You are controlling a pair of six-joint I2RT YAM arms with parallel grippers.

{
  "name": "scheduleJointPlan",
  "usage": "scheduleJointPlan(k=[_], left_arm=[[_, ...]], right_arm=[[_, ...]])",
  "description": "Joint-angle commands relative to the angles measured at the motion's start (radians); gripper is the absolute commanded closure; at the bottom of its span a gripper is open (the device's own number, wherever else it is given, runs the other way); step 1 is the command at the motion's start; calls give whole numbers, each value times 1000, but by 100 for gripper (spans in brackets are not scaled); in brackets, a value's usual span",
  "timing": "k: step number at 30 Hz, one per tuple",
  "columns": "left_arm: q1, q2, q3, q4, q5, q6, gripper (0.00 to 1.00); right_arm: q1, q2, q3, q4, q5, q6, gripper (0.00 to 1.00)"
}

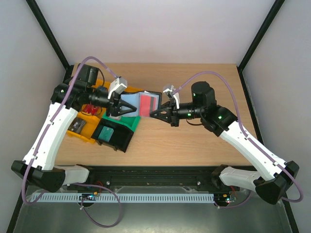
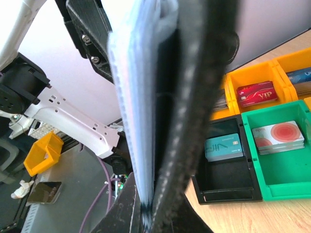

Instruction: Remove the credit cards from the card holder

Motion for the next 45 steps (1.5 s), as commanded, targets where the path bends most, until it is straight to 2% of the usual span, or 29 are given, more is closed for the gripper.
scheduleJointPlan(k=[1,3,5,7,8,9,10,16,22,23,32,38,45], left_arm=[[-7,-21,14,1,54,-15,70],[-8,-24,11,11,55,-36,90],[-7,-28,12,16,47,-47,95],[-7,-29,12,20,34,-55,97],[-8,-31,13,24,24,-61,98],[-7,-33,13,29,8,-66,98],[-7,-35,14,36,-6,-73,98],[-8,-52,31,35,-57,-67,98],[-20,-55,75,0,-130,-32,98],[-23,-54,82,-2,-141,-30,98],[-27,-49,93,16,-167,-48,98],[-29,-58,72,30,-156,-59,98],[-29,-60,50,34,-139,-59,98]], right_arm=[[4,0,26,51,5,-5,98],[5,0,26,51,9,-3,98],[6,-3,26,50,15,-5,98],[5,-7,26,46,43,-8,97],[5,-11,23,43,62,-10,92],[4,-16,19,43,81,-10,81],[5,-22,11,50,101,-8,76],[4,-68,-34,107,176,-8,50],[3,-102,-52,128,187,-40,43],[2,-106,-53,129,192,-46,43],[2,-67,-34,128,160,-60,67],[3,-23,-28,218,156,35,86],[18,-3,-59,379,177,152,90]])
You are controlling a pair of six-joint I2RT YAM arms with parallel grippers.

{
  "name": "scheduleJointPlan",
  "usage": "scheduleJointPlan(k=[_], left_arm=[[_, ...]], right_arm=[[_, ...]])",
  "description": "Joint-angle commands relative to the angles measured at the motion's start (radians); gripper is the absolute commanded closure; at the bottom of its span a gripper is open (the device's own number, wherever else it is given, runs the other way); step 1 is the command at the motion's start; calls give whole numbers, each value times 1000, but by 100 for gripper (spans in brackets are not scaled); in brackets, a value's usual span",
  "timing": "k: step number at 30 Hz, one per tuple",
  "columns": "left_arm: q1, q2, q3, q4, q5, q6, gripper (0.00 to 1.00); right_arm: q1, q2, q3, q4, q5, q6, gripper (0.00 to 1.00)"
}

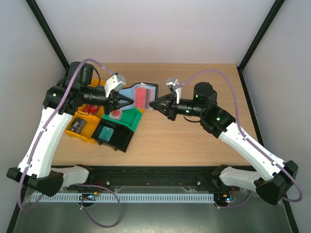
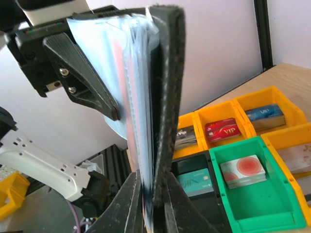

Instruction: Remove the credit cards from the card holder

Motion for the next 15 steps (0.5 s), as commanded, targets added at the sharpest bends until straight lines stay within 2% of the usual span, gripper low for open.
scheduleJointPlan(k=[1,9,15], left_arm=[[-6,-17,-21,16,40,-3,98],[-12,-18,-28,24,45,-10,98],[-12,-16,-41,46,46,-35,98]], right_arm=[[22,9,-11,196,13,102,90],[46,32,-22,250,33,152,91],[70,44,-28,266,62,176,98]])
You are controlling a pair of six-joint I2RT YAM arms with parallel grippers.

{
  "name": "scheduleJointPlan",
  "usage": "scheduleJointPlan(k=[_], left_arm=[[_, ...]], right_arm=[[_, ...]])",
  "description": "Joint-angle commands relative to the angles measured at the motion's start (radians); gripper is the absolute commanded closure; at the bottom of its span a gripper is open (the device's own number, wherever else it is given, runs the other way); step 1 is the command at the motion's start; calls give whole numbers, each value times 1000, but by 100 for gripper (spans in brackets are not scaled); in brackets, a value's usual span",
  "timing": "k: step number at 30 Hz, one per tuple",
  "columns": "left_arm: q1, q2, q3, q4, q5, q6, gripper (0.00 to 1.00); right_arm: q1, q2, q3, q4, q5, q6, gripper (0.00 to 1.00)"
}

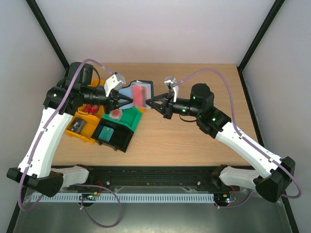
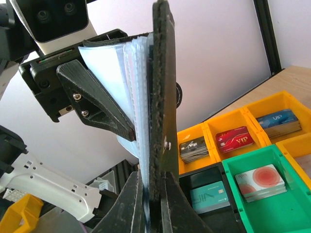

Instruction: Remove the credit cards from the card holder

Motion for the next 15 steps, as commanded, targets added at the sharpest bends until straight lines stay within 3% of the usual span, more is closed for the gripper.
scheduleJointPlan(k=[1,4,6,9,12,15], left_arm=[[-17,-10,-20,23,72,-21,98],[-17,-9,-24,42,51,-42,97],[-17,-11,-35,61,25,-62,90],[-17,-11,-54,81,23,-76,68],[-17,-7,-66,104,40,-101,39],[-17,1,-71,129,38,-122,29]], right_arm=[[36,23,1,121,31,33,99],[44,18,2,118,64,40,98],[45,12,5,99,96,36,98],[46,18,12,74,111,34,98],[52,26,14,61,108,31,98],[56,32,15,60,92,20,98]])
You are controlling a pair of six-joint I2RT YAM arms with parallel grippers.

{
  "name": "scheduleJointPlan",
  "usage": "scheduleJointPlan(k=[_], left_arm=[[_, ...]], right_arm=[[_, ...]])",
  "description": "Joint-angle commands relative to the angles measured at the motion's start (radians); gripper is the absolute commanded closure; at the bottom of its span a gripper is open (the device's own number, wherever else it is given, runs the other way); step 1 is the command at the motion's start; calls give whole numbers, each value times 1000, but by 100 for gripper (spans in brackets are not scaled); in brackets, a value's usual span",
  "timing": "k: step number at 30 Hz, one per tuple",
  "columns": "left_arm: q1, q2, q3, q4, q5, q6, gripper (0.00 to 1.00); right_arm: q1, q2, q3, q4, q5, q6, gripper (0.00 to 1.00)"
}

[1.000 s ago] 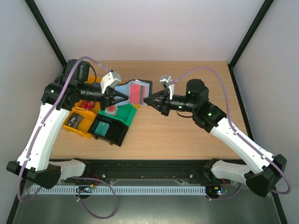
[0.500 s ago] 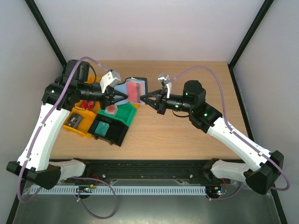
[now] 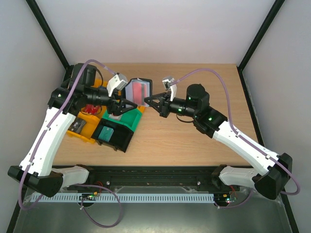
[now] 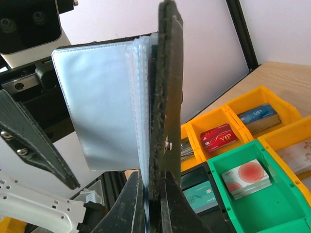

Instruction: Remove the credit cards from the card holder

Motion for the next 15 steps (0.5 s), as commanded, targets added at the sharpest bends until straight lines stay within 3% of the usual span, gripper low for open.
scheduleJointPlan(k=[1,12,13,15], left_arm=[[-7,6,-18,66,22,-39,29],[-5,25,-80,131,-50,-54,25],[-5,27,-79,126,-35,-47,28],[-5,28,-78,106,5,-36,47]], right_arm=[[24,4,18,58,-52,-12,98],[29,2,14,59,-304,-74,98],[29,-1,10,60,-299,-80,98],[29,-4,5,63,-293,-88,98]])
